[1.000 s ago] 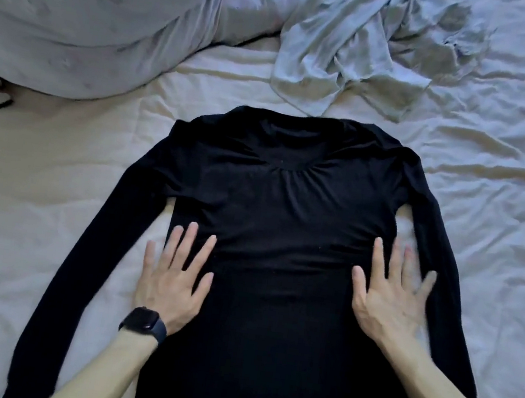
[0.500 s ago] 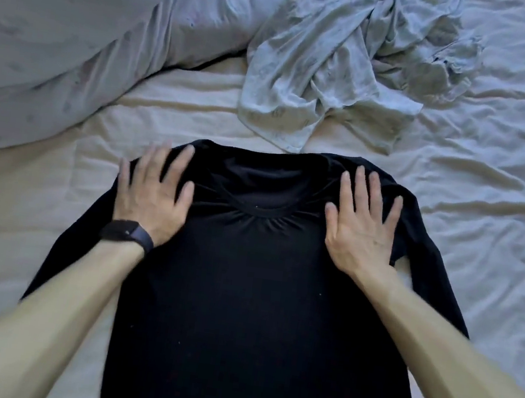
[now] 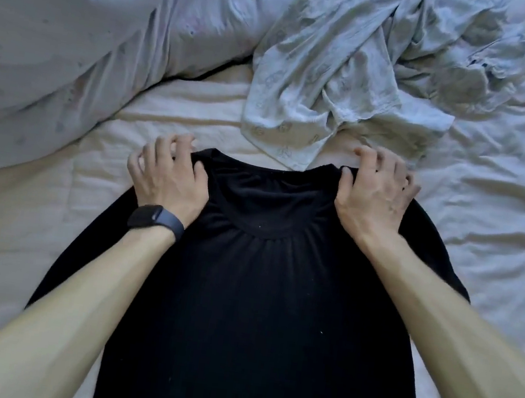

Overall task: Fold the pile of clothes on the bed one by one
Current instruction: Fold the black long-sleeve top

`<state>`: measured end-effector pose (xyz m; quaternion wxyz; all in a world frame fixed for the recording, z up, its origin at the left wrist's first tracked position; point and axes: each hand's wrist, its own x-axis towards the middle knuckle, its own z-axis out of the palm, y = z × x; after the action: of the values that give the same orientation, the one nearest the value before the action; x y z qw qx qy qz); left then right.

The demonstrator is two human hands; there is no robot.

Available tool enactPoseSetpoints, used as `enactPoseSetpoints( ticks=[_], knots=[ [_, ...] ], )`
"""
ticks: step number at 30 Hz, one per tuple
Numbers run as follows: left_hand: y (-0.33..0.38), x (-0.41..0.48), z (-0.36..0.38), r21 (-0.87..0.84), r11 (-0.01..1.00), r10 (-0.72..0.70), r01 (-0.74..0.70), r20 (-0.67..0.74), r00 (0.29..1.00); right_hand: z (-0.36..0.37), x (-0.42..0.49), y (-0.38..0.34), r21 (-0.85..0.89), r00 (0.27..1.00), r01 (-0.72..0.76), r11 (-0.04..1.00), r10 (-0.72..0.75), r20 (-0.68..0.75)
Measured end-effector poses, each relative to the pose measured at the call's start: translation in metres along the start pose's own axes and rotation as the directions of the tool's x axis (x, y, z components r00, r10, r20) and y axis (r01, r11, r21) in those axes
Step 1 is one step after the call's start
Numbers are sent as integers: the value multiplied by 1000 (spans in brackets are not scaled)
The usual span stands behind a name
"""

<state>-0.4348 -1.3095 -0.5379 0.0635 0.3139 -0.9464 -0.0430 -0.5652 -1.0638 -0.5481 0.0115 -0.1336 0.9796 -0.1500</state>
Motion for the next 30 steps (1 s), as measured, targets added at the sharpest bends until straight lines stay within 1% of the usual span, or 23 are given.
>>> enactPoseSetpoints(
  ticks=[1, 2, 3, 4, 5, 6, 7, 9, 12, 14, 16, 17, 19, 20, 21, 22, 24, 27, 29, 30],
  knots=[
    [5, -19, 0, 9, 997, 78, -77, -56, 995, 0, -19, -3, 10, 997, 51, 999, -50, -54],
    [13, -42, 3, -3, 985, 172, -173, -51, 984, 0, -42, -6, 23, 992, 99, 995, -97, -74],
    [20, -67, 6, -24, 963, 270, -269, 10, 963, 2, -69, -8, 30, 986, 160, 987, -158, -54],
    [25, -89, 11, -52, 942, 335, -331, 110, 936, 4, -97, -9, 26, 975, 223, 975, -223, 11],
    [28, -108, 17, -65, 930, 367, -362, 219, 904, 8, -123, -8, 16, 955, 276, 961, -277, 103],
    [29, -122, 25, -55, 921, 383, -385, 297, 874, 12, -144, -5, -7, 930, 319, 948, -311, 196],
    [29, -128, 33, -37, 919, 381, -392, 338, 861, 17, -158, 2, -42, 912, 339, 940, -318, 258],
    [27, -125, 43, 6, 925, 350, -380, 373, 859, 18, -173, 11, -96, 918, 287, 953, -244, 313],
    [30, -124, 37, 70, 928, 314, -366, 383, 869, -5, -200, 14, -77, 941, 139, 987, -107, 321],
    [36, -138, 25, 53, 937, 307, -345, 345, 887, -28, -239, 26, -38, 964, 37, 999, -26, 264],
    [51, -165, 9, -23, 927, 361, -374, 321, 876, -56, -279, 52, -22, 973, -127, 992, 129, 190],
    [61, -182, 2, -67, 908, 412, -414, 327, 851, -69, -298, 69, -25, 961, -229, 973, 230, 155],
    [85, -216, -9, -152, 847, 528, -510, 361, 769, -89, -329, 102, -28, 899, -429, 903, 430, 79],
    [98, -229, -11, -182, 814, 575, -552, 385, 721, -97, -343, 117, -43, 861, -504, 863, 505, 61],
    [112, -239, -11, -200, 788, 607, -583, 411, 680, -102, -357, 130, -66, 834, -544, 837, 548, 65],
    [126, -245, -9, -211, 773, 622, -599, 440, 648, -105, -368, 143, -88, 832, -541, 837, 547, 92],
    [148, -255, -6, -213, 777, 604, -592, 519, 606, -109, -384, 164, -130, 852, -472, 872, 489, 189],
    [163, -261, 0, -161, 823, 519, -545, 602, 606, -116, -378, 186, -190, 863, -347, 918, 392, 320],
    [168, -260, -6, -131, 827, 496, -546, 627, 601, -130, -354, 197, -187, 840, -336, 923, 384, 383],
    [170, -257, -11, -116, 826, 484, -551, 646, 590, -140, -336, 204, -153, 798, -373, 915, 401, 451]
  ],
)
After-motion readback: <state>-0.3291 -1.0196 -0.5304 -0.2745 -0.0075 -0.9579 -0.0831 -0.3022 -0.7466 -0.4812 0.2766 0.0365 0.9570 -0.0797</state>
